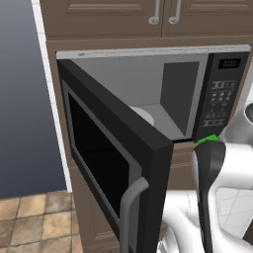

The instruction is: Place the sponge inside the microwave to prepare for sanitizing.

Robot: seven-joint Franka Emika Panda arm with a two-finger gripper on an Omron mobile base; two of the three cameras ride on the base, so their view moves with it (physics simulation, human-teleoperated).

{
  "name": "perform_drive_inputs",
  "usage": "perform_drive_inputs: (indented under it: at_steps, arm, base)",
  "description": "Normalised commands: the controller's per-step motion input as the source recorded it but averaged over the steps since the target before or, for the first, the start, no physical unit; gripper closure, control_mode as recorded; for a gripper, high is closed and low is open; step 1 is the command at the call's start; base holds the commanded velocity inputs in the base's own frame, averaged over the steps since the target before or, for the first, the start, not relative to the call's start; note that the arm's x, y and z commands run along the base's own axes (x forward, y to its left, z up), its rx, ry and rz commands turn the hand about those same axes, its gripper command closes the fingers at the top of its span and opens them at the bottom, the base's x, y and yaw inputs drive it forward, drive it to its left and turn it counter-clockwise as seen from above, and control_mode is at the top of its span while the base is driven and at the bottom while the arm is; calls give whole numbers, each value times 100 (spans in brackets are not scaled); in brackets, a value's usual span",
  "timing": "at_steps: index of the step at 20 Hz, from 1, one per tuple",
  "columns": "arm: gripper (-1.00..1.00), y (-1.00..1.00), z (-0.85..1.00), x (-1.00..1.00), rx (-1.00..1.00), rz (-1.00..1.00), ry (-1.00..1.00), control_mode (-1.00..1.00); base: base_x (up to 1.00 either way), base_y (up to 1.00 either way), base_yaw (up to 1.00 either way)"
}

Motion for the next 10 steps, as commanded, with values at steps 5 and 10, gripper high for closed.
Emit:
perform_drive_inputs:
  at_steps: [5,10]
  arm:
    - [100,1,-26,10,0,34,0,-100]
    - [100,2,-25,21,0,40,-2,-100]
  base:
    - [0,0,0]
    - [0,0,0]
